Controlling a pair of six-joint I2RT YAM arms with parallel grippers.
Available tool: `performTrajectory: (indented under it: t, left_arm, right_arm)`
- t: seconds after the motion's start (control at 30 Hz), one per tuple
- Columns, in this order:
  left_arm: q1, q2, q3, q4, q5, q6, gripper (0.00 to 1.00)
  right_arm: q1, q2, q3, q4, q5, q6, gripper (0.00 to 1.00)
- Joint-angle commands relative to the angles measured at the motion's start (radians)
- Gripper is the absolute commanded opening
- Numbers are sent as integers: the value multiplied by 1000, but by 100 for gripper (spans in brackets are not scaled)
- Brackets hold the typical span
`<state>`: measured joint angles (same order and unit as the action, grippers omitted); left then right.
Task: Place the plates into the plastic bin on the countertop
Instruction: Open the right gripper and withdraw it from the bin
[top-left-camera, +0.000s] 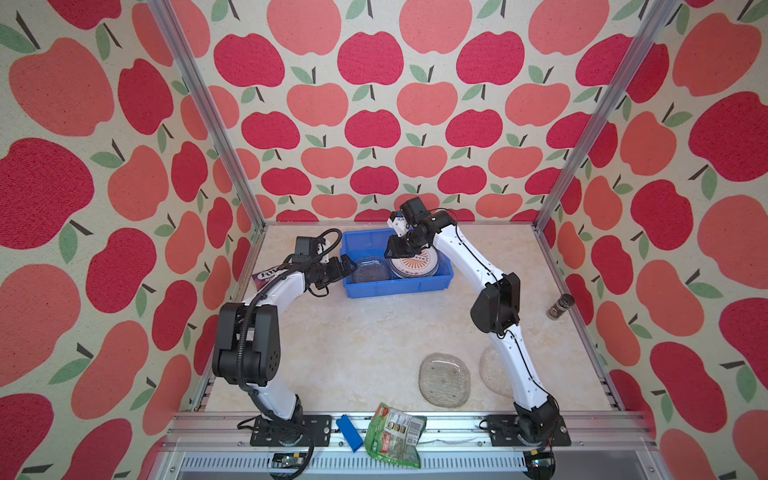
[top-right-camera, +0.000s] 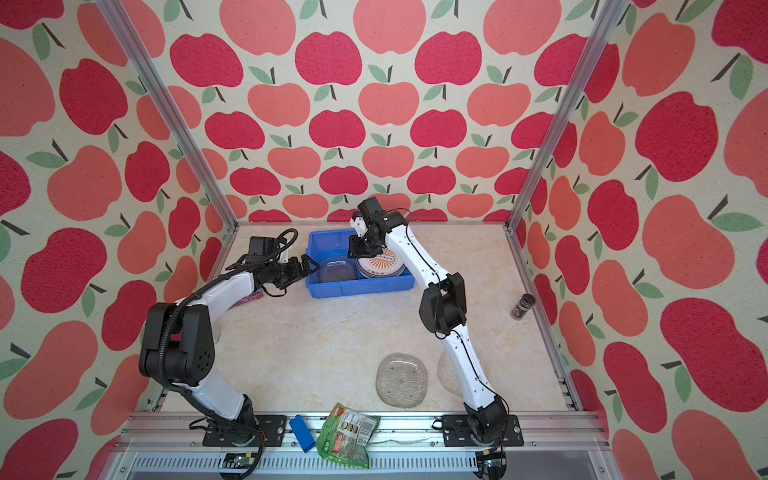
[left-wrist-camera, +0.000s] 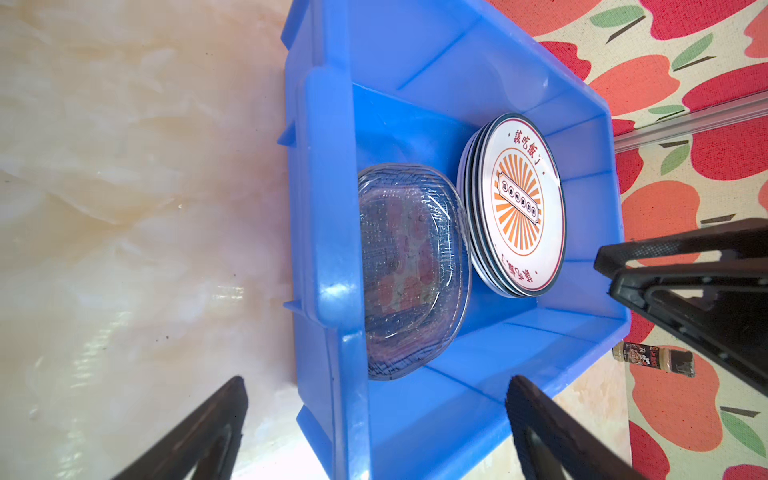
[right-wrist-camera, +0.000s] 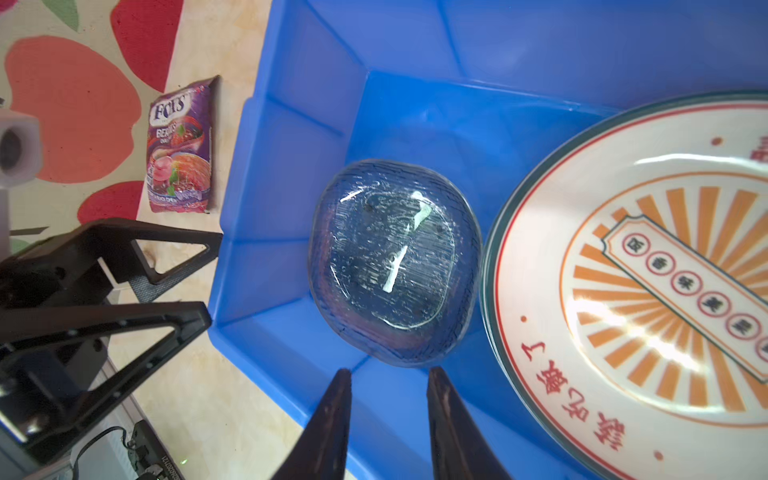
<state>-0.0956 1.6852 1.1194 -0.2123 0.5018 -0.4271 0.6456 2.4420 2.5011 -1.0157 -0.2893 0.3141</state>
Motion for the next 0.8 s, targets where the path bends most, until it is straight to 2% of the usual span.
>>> performTrajectory:
  t: [0.0, 0.07, 0.13, 0.33, 0.47, 0.63, 0.77]
  left_arm:
    - [-8, -1, 33, -16, -20, 21, 99]
    - [-13, -2, 45, -18, -22, 20, 99]
    - [-26, -20, 49, -21, -38, 21, 99]
    - [-87, -151, 19, -56, -98, 71, 99]
    - [-151, -247, 8, -169, -112, 113, 99]
    - [-321, -361, -15, -294, -88, 129, 98]
    - [-447, -389, -46, -340, -82, 74, 93]
  right_arm:
    - [-1, -3, -3, -36, 29, -34, 32]
    - [0, 12, 31, -91, 43, -35, 29]
    - [3, -41, -36, -80, 75, -44, 29]
    - [-23, -430, -504, 148, 131, -56, 31]
    - [-55, -659, -750, 204, 159, -62, 32]
    - [-108, -865, -1003, 231, 154, -24, 32]
    - [-130, -956, -1154, 279, 110, 25, 31]
